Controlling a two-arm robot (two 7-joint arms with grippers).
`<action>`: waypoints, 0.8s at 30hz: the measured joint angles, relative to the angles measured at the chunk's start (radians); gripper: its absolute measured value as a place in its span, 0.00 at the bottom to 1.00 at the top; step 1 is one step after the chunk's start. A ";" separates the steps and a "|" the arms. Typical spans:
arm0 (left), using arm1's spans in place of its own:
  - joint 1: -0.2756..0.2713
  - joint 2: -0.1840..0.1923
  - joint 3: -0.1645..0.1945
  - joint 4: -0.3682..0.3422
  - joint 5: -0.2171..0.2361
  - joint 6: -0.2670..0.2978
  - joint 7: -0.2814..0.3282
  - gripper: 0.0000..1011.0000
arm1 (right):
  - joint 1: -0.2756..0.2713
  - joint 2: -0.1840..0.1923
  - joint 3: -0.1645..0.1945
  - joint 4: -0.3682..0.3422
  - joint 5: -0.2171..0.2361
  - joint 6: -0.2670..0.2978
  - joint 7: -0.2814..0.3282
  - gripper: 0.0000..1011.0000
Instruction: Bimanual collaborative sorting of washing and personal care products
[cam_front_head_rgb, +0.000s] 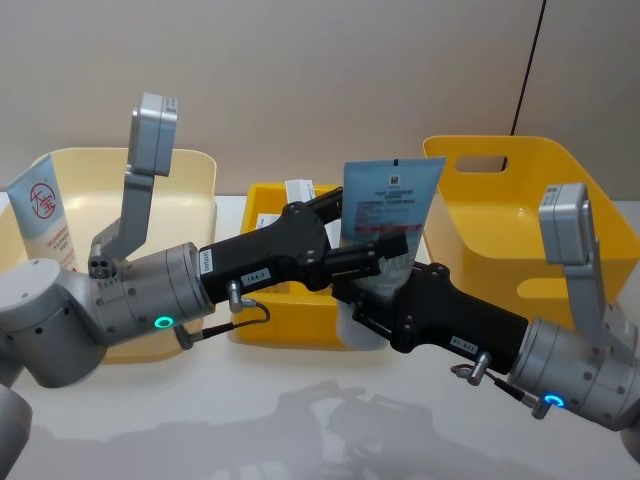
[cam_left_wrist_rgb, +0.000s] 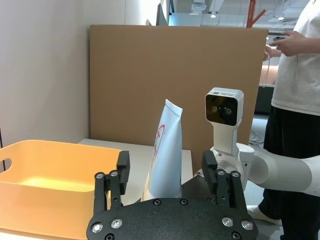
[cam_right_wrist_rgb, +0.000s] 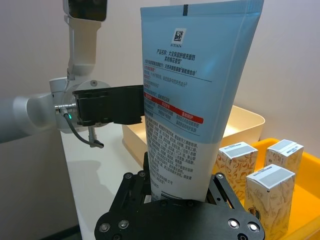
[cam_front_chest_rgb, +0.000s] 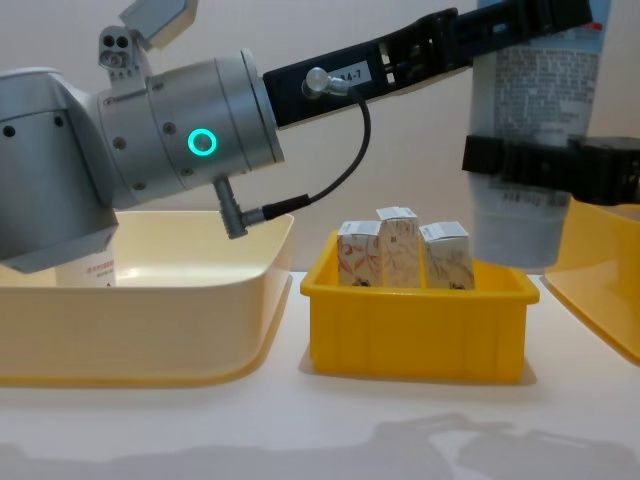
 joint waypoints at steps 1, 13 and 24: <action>0.000 0.000 0.000 0.000 0.000 0.000 0.000 0.89 | 0.000 0.000 0.000 0.000 0.000 0.000 0.000 0.41; 0.000 0.000 0.000 0.001 0.000 0.000 0.001 0.99 | -0.014 0.012 0.007 -0.006 0.006 -0.012 0.000 0.41; 0.000 0.000 0.000 0.001 0.000 0.000 0.001 0.99 | -0.084 0.048 0.057 -0.038 0.025 -0.045 -0.029 0.41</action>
